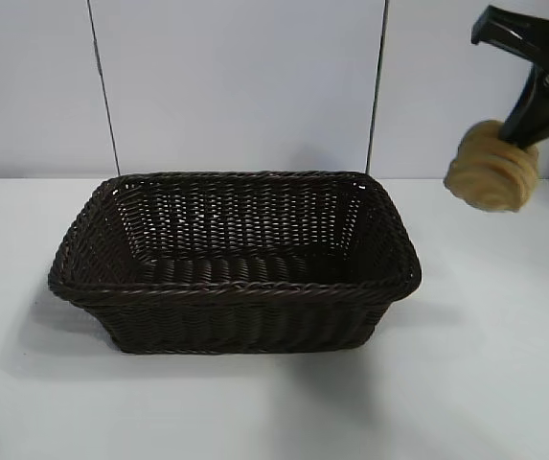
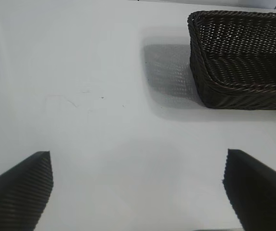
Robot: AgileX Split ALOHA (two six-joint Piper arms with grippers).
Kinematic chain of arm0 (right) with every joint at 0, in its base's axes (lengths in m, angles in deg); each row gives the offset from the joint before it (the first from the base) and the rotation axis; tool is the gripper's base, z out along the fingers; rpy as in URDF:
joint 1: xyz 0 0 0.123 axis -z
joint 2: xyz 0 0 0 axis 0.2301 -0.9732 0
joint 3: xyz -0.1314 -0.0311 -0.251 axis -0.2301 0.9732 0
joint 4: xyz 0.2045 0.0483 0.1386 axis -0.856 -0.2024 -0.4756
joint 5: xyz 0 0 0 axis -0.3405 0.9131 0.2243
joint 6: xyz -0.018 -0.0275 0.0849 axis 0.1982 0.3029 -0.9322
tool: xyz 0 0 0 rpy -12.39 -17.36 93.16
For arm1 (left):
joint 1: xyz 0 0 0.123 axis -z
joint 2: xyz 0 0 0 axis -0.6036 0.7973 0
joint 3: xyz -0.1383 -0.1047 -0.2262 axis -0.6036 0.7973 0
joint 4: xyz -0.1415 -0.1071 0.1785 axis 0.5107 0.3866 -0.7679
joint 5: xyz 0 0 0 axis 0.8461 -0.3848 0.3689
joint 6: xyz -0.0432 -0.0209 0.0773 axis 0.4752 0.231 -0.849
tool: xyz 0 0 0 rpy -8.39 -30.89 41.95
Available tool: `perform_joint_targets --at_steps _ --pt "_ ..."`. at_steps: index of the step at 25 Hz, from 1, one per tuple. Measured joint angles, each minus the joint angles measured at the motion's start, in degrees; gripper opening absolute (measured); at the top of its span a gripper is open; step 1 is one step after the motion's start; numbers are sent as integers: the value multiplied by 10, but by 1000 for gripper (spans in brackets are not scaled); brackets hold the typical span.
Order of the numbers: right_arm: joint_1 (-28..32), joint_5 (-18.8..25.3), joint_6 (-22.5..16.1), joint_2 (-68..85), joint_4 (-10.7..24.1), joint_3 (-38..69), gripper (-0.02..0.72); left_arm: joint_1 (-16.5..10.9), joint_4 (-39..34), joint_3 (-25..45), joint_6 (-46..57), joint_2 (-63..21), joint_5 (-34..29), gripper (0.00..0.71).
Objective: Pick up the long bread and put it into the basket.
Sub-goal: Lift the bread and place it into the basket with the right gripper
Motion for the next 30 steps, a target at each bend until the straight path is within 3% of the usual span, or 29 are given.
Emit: perform_joint_targets --at_steps 6,11,15,17,20,23,26,30 --pt "-88 15 0 -102 4 -87 22 0 0 0 0 0 0 695" --pt "-130 58 38 -166 50 -157 22 0 0 0 0 0 0 695" --pt "-137 70 147 -197 63 -184 22 0 0 0 0 0 0 695" --pt "-138 68 227 -206 68 -187 22 0 0 0 0 0 0 695" --pt "-139 62 380 -213 64 -188 22 0 0 0 0 0 0 695" --pt "-140 51 478 -218 37 -188 22 0 0 0 0 0 0 695" --pt "-140 46 508 -234 20 -188 22 0 0 0 0 0 0 695" --pt "-140 41 512 -270 5 -189 22 0 0 0 0 0 0 695"
